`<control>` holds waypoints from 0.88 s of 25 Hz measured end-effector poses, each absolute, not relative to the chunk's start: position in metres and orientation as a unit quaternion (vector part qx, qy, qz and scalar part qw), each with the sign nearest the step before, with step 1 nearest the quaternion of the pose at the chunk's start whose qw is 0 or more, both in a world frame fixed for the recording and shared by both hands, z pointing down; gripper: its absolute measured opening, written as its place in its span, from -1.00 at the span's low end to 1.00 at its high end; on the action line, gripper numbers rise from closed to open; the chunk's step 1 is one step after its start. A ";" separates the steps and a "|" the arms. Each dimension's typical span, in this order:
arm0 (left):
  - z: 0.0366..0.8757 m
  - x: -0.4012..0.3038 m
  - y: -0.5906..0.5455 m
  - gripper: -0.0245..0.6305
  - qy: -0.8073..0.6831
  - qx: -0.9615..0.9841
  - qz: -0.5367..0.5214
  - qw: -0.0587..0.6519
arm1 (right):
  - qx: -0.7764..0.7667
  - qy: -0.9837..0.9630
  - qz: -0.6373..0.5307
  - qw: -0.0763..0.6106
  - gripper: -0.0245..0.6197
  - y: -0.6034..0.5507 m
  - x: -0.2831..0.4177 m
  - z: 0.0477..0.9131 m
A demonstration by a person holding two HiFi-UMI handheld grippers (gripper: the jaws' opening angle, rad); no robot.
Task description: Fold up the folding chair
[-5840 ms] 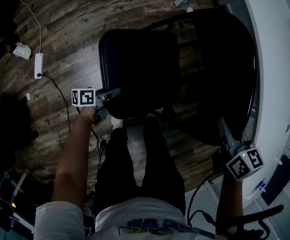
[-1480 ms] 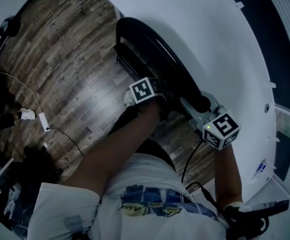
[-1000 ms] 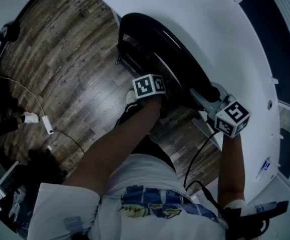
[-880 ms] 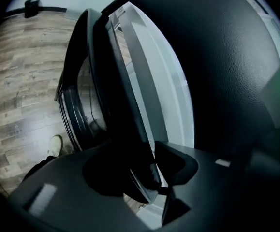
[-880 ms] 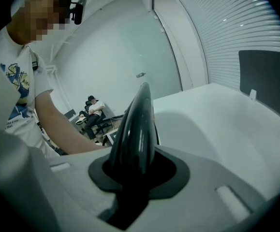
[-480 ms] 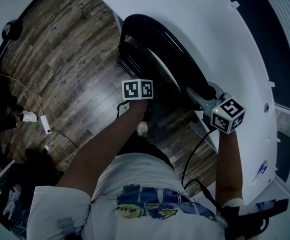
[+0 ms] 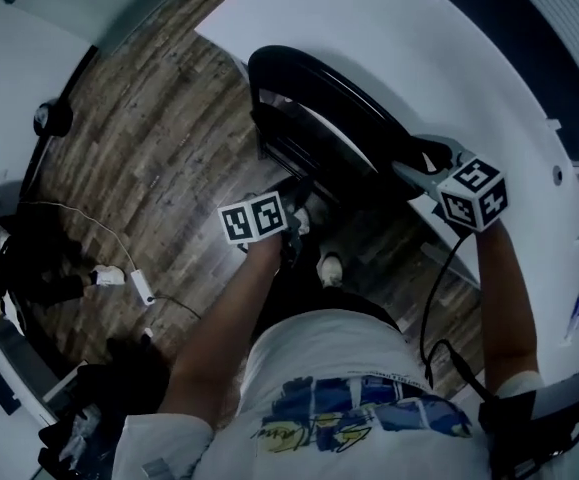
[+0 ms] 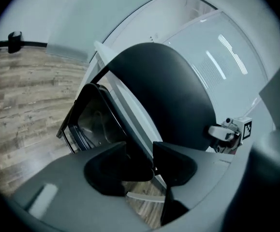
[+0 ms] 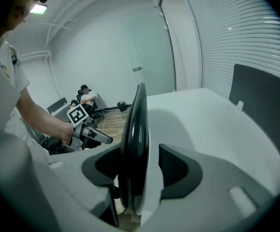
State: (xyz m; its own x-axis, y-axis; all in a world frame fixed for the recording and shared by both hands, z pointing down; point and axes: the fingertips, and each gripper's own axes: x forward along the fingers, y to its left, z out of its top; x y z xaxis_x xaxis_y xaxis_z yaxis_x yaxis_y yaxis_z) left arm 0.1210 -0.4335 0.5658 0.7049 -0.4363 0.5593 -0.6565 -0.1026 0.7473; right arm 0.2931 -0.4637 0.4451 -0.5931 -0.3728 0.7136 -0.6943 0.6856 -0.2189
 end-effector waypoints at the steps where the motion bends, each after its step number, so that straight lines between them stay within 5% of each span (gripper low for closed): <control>1: 0.557 0.115 -0.429 -0.39 -0.372 0.739 0.093 0.553 | 0.312 -0.859 0.241 0.327 -0.27 -0.462 0.295 0.440; 13: 0.451 0.079 -0.381 -0.50 -0.368 0.817 0.093 0.434 | 0.441 -0.834 0.196 0.267 -0.26 -0.398 0.375 0.374; 16: 0.428 0.088 -0.357 -0.62 -0.371 0.838 0.129 0.380 | 0.464 -0.825 0.205 0.249 -0.27 -0.360 0.384 0.373; 18: 0.415 0.093 -0.343 -0.89 -0.372 0.847 0.156 0.347 | 0.470 -0.824 0.191 0.251 -0.27 -0.337 0.387 0.370; 22: 0.389 0.100 -0.309 -0.92 -0.358 0.859 0.158 0.329 | 0.461 -0.834 0.158 0.260 -0.38 -0.303 0.381 0.366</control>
